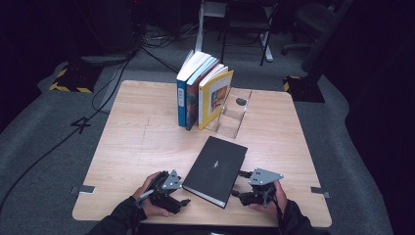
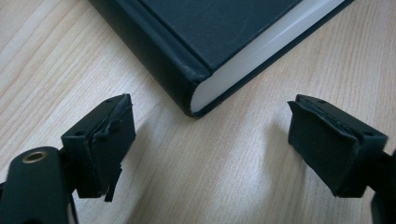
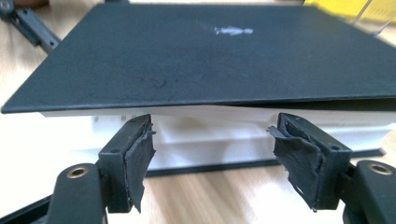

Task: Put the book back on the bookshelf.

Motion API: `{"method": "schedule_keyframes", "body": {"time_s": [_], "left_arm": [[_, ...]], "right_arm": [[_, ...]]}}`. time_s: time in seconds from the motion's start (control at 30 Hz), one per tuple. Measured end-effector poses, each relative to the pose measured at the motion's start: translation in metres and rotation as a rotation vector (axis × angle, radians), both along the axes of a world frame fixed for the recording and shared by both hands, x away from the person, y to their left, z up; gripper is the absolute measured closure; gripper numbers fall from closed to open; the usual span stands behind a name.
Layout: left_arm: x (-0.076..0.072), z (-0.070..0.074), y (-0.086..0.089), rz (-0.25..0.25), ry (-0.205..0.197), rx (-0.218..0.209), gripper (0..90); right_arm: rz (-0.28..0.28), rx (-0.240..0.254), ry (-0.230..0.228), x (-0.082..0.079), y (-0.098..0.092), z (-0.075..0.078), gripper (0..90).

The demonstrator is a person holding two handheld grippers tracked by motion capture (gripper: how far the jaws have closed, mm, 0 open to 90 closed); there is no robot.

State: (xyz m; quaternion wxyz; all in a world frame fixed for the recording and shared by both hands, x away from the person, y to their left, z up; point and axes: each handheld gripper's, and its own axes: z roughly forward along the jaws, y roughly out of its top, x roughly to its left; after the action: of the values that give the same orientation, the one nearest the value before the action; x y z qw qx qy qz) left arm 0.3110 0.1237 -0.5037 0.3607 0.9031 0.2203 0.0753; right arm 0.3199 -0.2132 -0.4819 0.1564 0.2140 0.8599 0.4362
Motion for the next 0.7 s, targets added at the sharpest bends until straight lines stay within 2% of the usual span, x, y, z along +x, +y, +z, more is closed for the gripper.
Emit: {"method": "schedule_keyframes", "body": {"time_s": [0.07, 0.1, 0.13, 0.2, 0.23, 0.3, 0.4, 0.47, 0.53, 0.6, 0.7], "left_arm": [[0.001, 0.001, 0.003, 0.007, 0.02, -0.017, 16.1], [0.0, 0.003, 0.004, 0.011, 0.012, -0.023, 17.3], [-0.001, 0.006, 0.006, 0.021, -0.01, -0.048, 19.1], [-0.003, 0.011, 0.008, 0.025, -0.026, -0.092, 20.1], [-0.005, 0.014, 0.009, 0.03, -0.048, -0.101, 20.1], [-0.007, 0.019, 0.008, 0.019, -0.062, -0.119, 20.0], [-0.009, 0.022, 0.001, -0.003, -0.077, -0.111, 19.6], [-0.009, 0.025, -0.004, -0.01, -0.105, -0.09, 17.6], [-0.008, 0.028, -0.009, -0.019, -0.107, -0.102, 19.4], [-0.007, 0.029, -0.015, -0.027, -0.121, -0.093, 19.4], [-0.005, 0.031, -0.021, -0.017, -0.138, -0.082, 17.1]], "right_arm": [[-0.019, 0.023, 0.0, 0.0, 0.002, 0.004, 28.8], [-0.024, 0.033, -0.007, 0.0, 0.003, 0.006, 28.8], [-0.025, 0.037, -0.012, 0.001, 0.004, 0.007, 28.9], [-0.03, 0.041, -0.014, 0.001, 0.006, 0.01, 28.9], [-0.027, 0.043, -0.017, 0.002, 0.007, 0.01, 28.7], [-0.029, 0.044, -0.02, 0.003, 0.01, 0.012, 28.8], [-0.035, 0.052, -0.026, 0.004, 0.014, 0.014, 29.1], [-0.035, 0.055, -0.033, 0.005, 0.016, 0.016, 29.1], [-0.043, 0.068, -0.035, 0.006, 0.018, 0.019, 29.1], [-0.05, 0.071, -0.043, 0.007, 0.021, 0.021, 29.0], [-0.061, 0.082, -0.055, 0.008, 0.026, 0.025, 29.1]]}}
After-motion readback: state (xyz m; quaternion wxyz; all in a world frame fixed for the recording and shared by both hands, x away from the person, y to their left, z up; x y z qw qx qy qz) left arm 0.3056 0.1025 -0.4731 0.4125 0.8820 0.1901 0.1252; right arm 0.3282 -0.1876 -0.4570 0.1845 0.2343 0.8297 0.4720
